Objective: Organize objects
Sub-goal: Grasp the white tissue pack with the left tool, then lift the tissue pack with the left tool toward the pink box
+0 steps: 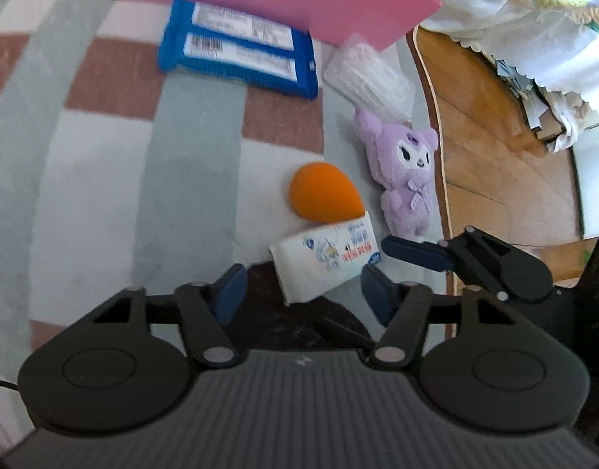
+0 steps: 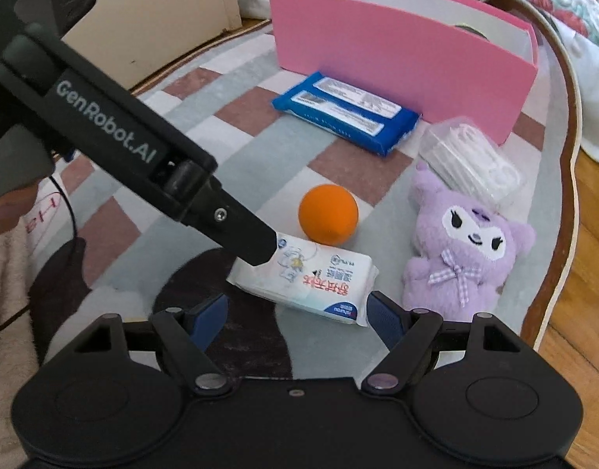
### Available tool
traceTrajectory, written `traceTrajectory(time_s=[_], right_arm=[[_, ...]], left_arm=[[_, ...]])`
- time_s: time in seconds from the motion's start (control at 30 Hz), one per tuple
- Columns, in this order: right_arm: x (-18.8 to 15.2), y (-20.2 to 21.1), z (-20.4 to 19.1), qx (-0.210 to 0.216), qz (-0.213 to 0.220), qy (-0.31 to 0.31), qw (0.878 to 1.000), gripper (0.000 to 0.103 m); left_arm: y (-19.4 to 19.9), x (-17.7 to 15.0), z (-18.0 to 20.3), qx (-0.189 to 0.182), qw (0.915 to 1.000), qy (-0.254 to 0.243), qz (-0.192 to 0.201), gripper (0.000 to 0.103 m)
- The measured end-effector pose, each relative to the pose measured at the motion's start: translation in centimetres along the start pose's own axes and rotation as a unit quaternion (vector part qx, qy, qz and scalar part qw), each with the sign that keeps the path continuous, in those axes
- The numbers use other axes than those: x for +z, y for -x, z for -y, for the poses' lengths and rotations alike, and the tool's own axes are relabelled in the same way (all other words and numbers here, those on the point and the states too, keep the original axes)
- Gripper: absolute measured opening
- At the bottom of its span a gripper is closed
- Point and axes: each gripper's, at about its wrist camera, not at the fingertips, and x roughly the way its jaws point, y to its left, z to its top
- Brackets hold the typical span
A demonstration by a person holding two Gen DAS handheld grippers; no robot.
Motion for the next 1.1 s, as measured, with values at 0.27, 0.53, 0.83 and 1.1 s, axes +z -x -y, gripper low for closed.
traceTrajectory(time_s=[0.27,0.53,0.83,1.1], right_arm=[[-0.5,-1.1,0.3,0.004,0.004,-0.02,1.0,0.082],[-1.3,-1.6,-0.3,-0.014,0.025,0.01,1.0,0.083],[-1.0,0.3,-1.0,-0.025,0.026,0.012,0.999,0.061],[0.5,2.7,-1.5,-0.016,0.014,-0.009,1.0,0.071]], left_arm=[[-1.5,-0.2,-0.6,0.001,0.9998,0.015,0.013,0.047],[-2.0,-0.4,0.1,0.002,0.9997,0.005,0.023,0.042],[0.7,-1.2,0.7,-0.007,0.9993,-0.002,0.036,0.042],[4.5,-1.9,2.5,-0.026,0.9982,-0.006,0.054,0.042]])
